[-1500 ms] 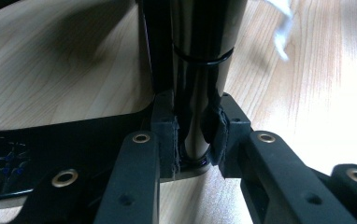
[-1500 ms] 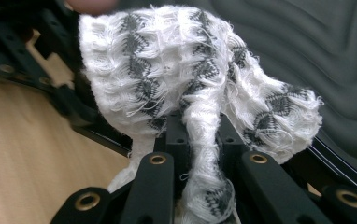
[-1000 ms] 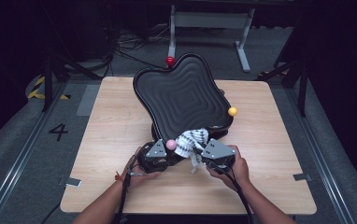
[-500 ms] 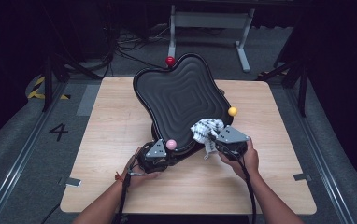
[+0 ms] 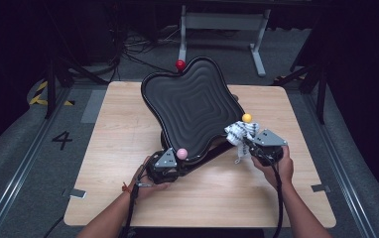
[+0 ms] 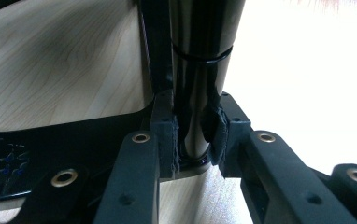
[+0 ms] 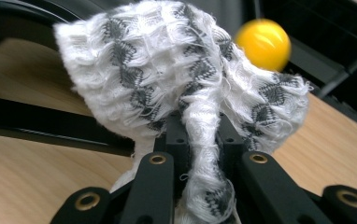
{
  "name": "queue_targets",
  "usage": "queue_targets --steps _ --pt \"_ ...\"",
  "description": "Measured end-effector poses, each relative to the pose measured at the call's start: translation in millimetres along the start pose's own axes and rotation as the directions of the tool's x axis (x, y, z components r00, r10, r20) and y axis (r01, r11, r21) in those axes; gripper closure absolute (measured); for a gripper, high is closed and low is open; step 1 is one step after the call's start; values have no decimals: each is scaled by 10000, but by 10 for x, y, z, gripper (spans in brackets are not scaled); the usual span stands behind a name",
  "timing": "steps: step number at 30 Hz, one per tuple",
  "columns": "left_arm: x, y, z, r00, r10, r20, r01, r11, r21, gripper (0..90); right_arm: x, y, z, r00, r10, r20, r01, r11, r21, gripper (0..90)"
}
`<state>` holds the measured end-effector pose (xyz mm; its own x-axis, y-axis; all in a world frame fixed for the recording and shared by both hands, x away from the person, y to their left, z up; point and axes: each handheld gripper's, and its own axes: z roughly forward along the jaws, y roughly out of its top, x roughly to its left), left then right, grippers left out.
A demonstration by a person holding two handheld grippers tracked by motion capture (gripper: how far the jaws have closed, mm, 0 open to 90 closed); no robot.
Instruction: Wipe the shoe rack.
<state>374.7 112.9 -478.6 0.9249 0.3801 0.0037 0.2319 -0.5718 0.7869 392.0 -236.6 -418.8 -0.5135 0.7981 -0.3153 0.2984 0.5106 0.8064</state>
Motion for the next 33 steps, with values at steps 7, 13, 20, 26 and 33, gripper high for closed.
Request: queue_targets --steps 7,13,20,26,33 --pt "-1 0 0 10000 -6 15 6 10000 -8 738 -12 -99 178 10000 51 85 -55 9985 552 801" --pt "-1 -2 2 10000 -19 25 19 10000 -51 739 17 -190 320 9992 323 -247 -297 9945 1006 802" --pt "6 -2 -1 10000 58 51 -58 10000 -15 739 103 -249 483 9985 427 -352 -375 9898 1372 800" --pt "12 -4 0 9999 80 116 -79 10000 -53 739 -58 -350 512 9933 1154 -101 -1139 9886 982 796" --pt "12 -4 -1 9999 78 115 -77 10000 -52 739 -121 -320 464 9890 1408 -455 -1388 9893 456 796"
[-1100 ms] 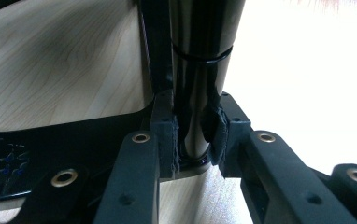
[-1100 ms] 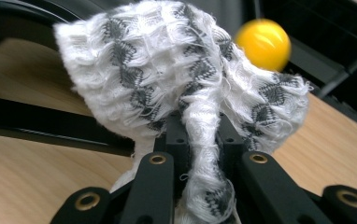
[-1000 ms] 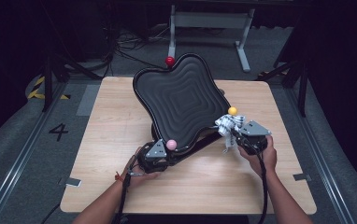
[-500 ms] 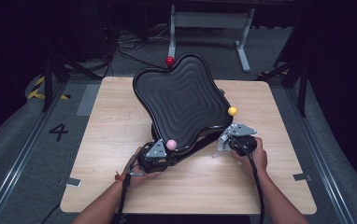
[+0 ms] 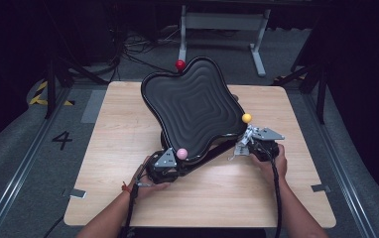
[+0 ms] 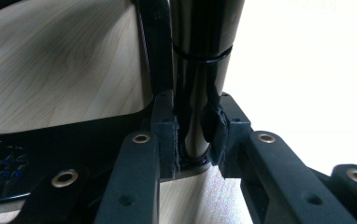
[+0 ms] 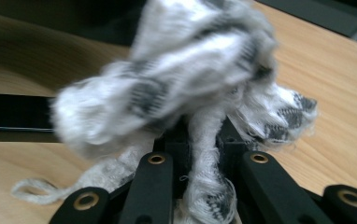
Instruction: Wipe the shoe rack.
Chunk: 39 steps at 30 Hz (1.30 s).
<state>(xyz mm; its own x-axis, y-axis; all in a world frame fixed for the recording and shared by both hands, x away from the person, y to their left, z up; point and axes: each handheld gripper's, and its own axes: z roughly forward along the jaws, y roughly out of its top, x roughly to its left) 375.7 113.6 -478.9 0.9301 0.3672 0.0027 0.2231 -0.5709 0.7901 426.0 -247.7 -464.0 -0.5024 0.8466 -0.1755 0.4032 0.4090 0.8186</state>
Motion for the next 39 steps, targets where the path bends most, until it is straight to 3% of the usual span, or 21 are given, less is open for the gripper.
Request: queue_targets --steps 5,8,14,17,20,25,31,39 --pt "-1 1 -1 10000 37 -31 -37 10000 20 738 103 114 -135 9984 -440 -349 428 9985 -349 795" --pt "-3 1 -5 10000 62 -47 -62 10000 36 737 111 144 -190 9977 -637 -223 629 9973 -367 795" --pt "-1 1 0 10000 75 -39 -75 10000 17 737 55 136 -325 9995 -225 -221 215 9988 -437 795" --pt "-2 1 -1 10000 56 -39 -56 10000 40 737 -24 149 -446 10000 52 5 -52 9972 -751 797" --pt "-2 0 -2 10000 56 -40 -56 10000 43 737 -25 190 -499 10000 -47 63 53 9958 -910 797" --pt "-11 3 -2 10000 58 -55 -57 10000 65 737 114 286 -537 9958 -888 207 906 9897 -1107 797" --pt "-32 12 12 9999 121 -96 -121 9999 46 736 274 380 -592 9893 -1421 -318 1360 9799 -1460 797" --pt "-87 28 32 9994 314 -111 -314 9995 57 733 725 525 -608 9588 -2574 -1205 2358 9571 -1682 797"
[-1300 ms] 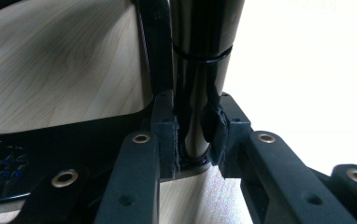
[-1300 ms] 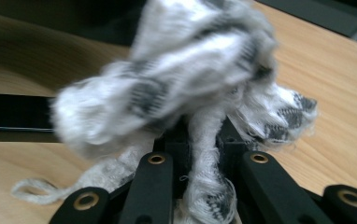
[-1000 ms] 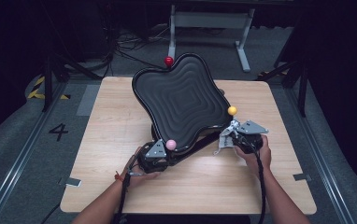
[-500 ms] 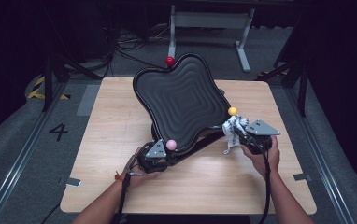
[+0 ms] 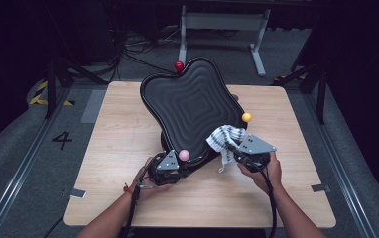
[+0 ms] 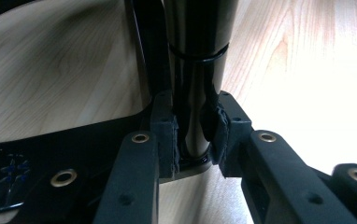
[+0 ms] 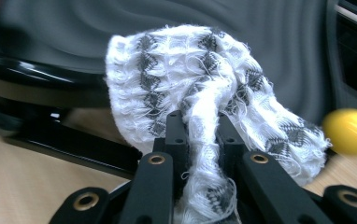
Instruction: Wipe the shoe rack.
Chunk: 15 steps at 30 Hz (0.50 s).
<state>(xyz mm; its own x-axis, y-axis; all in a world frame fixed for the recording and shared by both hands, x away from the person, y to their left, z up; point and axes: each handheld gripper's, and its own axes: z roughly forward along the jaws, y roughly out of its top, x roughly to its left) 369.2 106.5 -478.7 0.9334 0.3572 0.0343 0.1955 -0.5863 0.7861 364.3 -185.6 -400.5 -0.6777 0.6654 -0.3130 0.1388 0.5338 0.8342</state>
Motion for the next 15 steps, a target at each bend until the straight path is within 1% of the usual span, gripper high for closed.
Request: queue_targets --steps 3,5,6,7,8,11,12,15 --pt "-26 5 12 10000 -61 19 61 9999 -87 732 93 41 28 9993 -260 -280 258 9996 -64 797" --pt "-35 11 15 10000 20 20 -20 10000 -37 732 113 45 37 9989 -192 -435 191 9998 -25 798" --pt "-40 13 18 10000 39 28 -39 10000 -39 731 144 48 43 9982 -305 -514 306 9995 28 797" --pt "-42 18 15 10000 98 20 -98 9999 24 731 144 48 43 9982 -305 -514 306 9995 28 797" --pt "-49 20 22 10000 76 28 -76 10000 -22 731 160 52 39 9978 -304 -583 305 9995 13 797" --pt "-64 24 29 10000 61 15 -61 10000 -46 731 205 69 21 9948 -240 -990 230 9997 -119 796" --pt "-66 25 29 10000 72 8 -72 10000 -26 730 223 77 16 9934 -267 -1116 252 9996 -151 796" --pt "-66 25 29 10000 78 8 -78 10000 -22 730 298 104 3 9907 -488 -1268 476 9988 -128 795"
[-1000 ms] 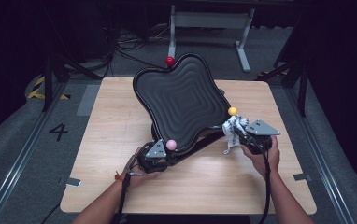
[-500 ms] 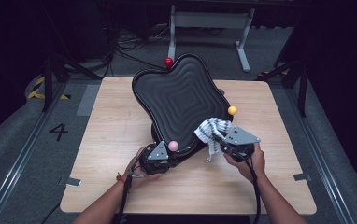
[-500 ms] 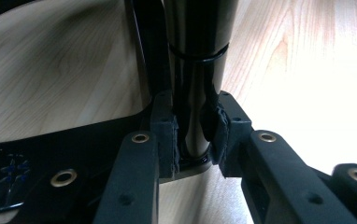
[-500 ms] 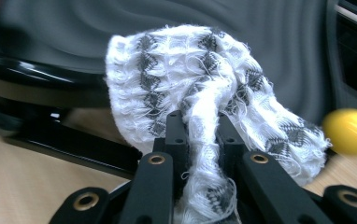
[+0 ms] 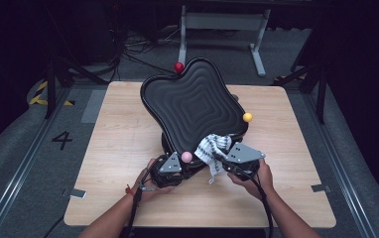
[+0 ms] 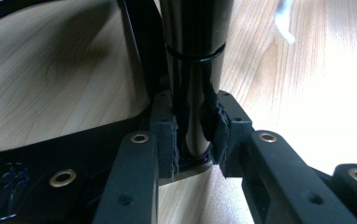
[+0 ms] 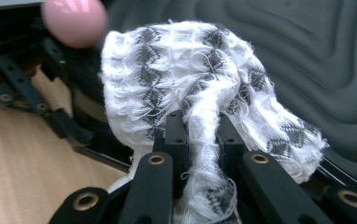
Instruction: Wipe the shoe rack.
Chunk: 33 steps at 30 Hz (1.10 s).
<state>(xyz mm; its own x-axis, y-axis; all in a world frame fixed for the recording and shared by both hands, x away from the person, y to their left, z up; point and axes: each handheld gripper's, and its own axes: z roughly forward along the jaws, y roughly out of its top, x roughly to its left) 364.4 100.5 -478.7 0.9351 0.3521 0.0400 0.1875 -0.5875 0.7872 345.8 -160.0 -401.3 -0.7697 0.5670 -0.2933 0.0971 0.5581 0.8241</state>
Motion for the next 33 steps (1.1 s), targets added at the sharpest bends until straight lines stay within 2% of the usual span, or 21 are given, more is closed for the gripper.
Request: queue_targets --steps 9,13,16,20,23,25,28,30,33 --pt "1 -2 1 10000 -36 41 36 10000 -36 729 146 78 -20 9973 -230 -698 233 9997 36 786" --pt "1 -4 4 10000 -60 59 60 9999 -95 728 259 120 -9 9911 -630 -1171 650 9978 137 779" --pt "1 -3 4 10000 -67 58 67 9999 -90 728 305 128 16 9873 -720 -1416 753 9970 178 780" --pt "2 -3 4 10000 -66 61 66 9999 -93 728 344 127 40 9850 -902 -1474 949 9952 254 787" --pt "6 -3 2 10000 -51 76 52 10000 -68 728 312 117 40 9845 -839 -1538 885 9958 233 795" --pt "14 -1 -2 10000 -17 66 17 10000 -12 730 279 105 30 9860 -791 -1470 830 9963 201 796" --pt "13 -1 -1 10000 -15 67 16 10000 -25 731 191 79 -1 9937 -698 -874 721 9971 228 790" --pt "12 -2 1 10000 16 67 -16 10000 -47 731 72 28 0 9984 -510 -241 518 9980 372 788" --pt "10 -2 1 10000 17 76 -17 10000 -50 731 -159 -130 65 9986 -259 466 225 9971 727 787"
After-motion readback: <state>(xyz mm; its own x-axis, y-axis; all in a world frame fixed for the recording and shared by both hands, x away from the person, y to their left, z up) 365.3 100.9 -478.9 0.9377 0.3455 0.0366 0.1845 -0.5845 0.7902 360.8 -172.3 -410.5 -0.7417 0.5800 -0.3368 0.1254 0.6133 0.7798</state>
